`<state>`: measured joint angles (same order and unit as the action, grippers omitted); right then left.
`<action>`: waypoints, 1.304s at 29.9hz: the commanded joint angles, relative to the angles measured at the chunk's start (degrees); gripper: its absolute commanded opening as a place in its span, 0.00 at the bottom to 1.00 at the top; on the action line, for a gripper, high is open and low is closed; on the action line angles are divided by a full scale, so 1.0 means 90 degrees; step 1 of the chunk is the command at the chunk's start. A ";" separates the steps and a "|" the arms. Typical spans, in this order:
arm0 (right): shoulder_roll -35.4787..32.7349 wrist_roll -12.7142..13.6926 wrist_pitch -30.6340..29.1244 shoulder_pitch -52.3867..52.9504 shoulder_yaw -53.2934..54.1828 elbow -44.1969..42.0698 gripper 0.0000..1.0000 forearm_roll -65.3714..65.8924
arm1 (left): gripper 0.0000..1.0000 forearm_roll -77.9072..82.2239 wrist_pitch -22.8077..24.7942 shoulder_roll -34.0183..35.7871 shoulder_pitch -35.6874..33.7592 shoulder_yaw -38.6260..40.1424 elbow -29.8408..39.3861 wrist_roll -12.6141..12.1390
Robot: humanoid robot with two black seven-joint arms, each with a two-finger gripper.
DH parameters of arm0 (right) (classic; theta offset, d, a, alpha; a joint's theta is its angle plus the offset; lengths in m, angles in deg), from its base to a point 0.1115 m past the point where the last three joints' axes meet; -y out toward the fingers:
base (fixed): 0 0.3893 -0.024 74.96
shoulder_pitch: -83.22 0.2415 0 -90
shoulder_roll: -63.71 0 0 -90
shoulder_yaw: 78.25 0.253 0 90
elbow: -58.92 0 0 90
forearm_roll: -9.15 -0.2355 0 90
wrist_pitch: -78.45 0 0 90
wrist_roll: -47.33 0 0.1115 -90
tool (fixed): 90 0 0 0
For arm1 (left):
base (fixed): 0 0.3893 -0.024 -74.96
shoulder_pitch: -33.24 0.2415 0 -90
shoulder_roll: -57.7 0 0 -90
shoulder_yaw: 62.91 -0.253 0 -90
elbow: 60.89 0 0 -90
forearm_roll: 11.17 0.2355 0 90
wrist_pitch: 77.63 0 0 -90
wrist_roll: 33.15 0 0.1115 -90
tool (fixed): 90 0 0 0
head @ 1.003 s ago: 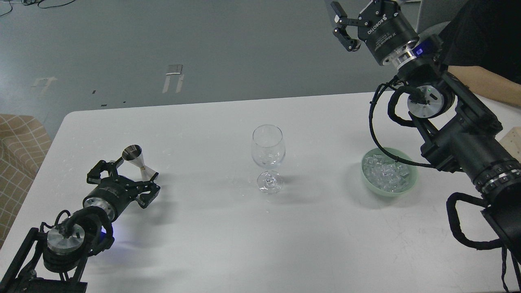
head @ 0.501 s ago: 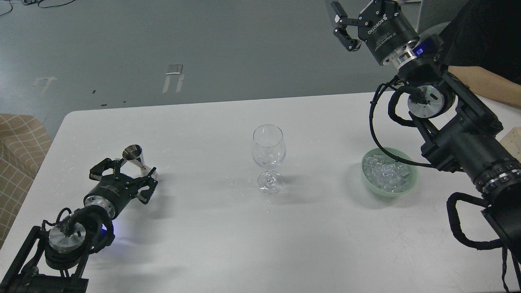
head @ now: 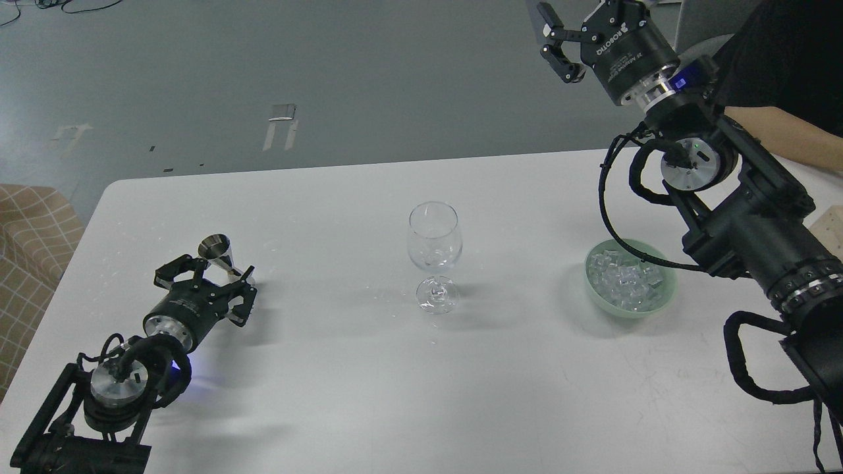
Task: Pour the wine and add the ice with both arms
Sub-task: 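Close the left gripper around the metal jigger, then lift the jigger with the left gripper and carry it over the wine glass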
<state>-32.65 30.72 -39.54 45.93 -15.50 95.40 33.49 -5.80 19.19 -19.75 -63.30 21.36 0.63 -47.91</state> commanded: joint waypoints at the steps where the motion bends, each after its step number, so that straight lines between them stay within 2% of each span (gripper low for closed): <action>1: -0.0016 0.0000 0.0000 -0.0007 0.0000 0.0000 1.00 0.0000 | 0.61 0.0000 0.0237 -0.0027 -0.0084 -0.0008 -0.0175 0.0038; 3: -0.0026 0.0000 0.0000 -0.0007 0.0000 -0.0001 1.00 0.0000 | 0.58 0.0000 0.0267 -0.0027 -0.0133 -0.0018 -0.0205 0.0038; 5: -0.0016 0.0000 0.0000 -0.0007 0.0000 0.0009 1.00 0.0000 | 0.52 0.0000 0.0296 -0.0027 -0.0153 -0.0047 -0.0234 0.0038; 7: -0.0016 0.0000 0.0000 -0.0007 0.0000 0.0000 1.00 0.0000 | 0.42 0.0000 0.0471 -0.0027 -0.0153 -0.0047 -0.0273 0.0029; 12: -0.0016 0.0000 0.0000 -0.0007 0.0000 -0.0001 1.00 0.0000 | 0.29 0.0000 0.0696 -0.0017 -0.0153 -0.0047 -0.0341 0.0038; 19: -0.0006 0.0000 0.0000 -0.0007 0.0000 -0.0001 1.00 0.0010 | 0.16 -0.0010 0.0716 -0.0027 -0.0153 -0.0047 -0.0381 0.0136; 23: -0.0006 0.0000 0.0000 -0.0007 0.0000 -0.0001 1.00 0.0000 | 0.12 -0.0010 0.0725 -0.0027 -0.0153 -0.0047 -0.0400 0.0156; 28: -0.0006 0.0000 0.0000 -0.0007 0.0000 -0.0001 1.00 0.0000 | 0.11 -0.0020 0.0813 -0.0027 -0.0153 -0.0037 -0.0410 0.0156; 31: -0.0006 0.0000 0.0000 0.0002 0.0000 -0.0001 1.00 0.0000 | 0.08 -0.0029 0.1008 -0.0027 -0.0153 -0.0028 -0.0400 0.0156; 33: -0.0016 0.0000 0.0000 0.0003 0.0000 -0.0001 1.00 0.0000 | 0.00 -0.0058 0.1125 -0.0027 -0.0163 -0.0028 -0.0390 0.0136; 39: -0.0016 0.0000 0.0000 0.0003 0.0000 -0.0001 1.00 0.0010 | 0.00 -0.0078 0.1155 -0.0027 -0.0182 -0.0028 -0.0322 0.0107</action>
<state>-32.78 30.72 -39.54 45.92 -15.49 95.40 33.51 -6.40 29.54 -19.99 -64.86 21.12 -2.76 -46.82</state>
